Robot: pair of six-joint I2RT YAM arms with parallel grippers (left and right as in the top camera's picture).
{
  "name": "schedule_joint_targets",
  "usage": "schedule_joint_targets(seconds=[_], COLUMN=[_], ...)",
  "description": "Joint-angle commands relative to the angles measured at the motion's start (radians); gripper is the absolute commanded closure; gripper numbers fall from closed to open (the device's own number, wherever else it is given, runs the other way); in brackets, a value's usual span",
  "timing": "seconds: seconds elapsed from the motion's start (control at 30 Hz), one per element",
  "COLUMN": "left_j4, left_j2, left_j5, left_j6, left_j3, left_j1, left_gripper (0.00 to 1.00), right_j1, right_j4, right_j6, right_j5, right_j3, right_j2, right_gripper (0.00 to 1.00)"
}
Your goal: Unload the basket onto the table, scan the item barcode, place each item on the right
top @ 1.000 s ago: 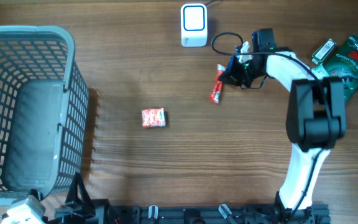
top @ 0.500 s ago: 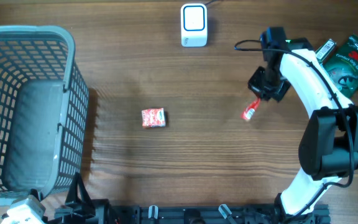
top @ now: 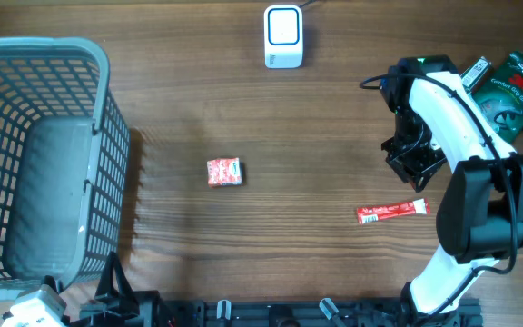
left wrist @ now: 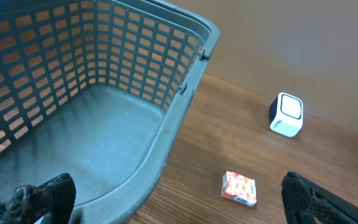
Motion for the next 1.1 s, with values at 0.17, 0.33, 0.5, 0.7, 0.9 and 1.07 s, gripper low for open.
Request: schedule_joint_targets(seconds=[0.17, 0.33, 0.5, 0.7, 0.9, 1.07], left_j4=[0.003, 0.003, 0.003, 0.003, 0.003, 0.003], left_j2=[-0.007, -0.007, -0.007, -0.007, -0.007, -0.007], left_j5=[0.005, 0.005, 0.005, 0.005, 0.005, 0.005], left_j6=[-0.001, -0.001, -0.001, -0.001, -0.001, -0.001], left_j3=[0.001, 0.001, 0.001, 0.001, 0.001, 0.001], left_j1=[-0.005, -0.005, -0.005, -0.005, -0.005, -0.005], left_gripper=[0.0, 0.0, 0.0, 0.0, 0.0, 0.0], right_j1=[-0.002, -0.003, -0.006, -0.006, -0.011, -0.018], right_j4=[0.015, 0.102, 0.37, 0.458, 0.387, 0.364], right_j6=[-0.151, -0.196, -0.192, -0.132, -0.132, -0.123], right_j5=[-0.038, -0.106, -0.33, -0.3, -0.302, -0.253], right_j3=[-0.001, -0.045, -0.233, -0.304, -0.298, -0.296], right_j2=[0.045, 0.046, 0.046, 0.048, 0.048, 0.048], right_gripper=[0.03, 0.17, 0.39, 0.43, 0.59, 0.48])
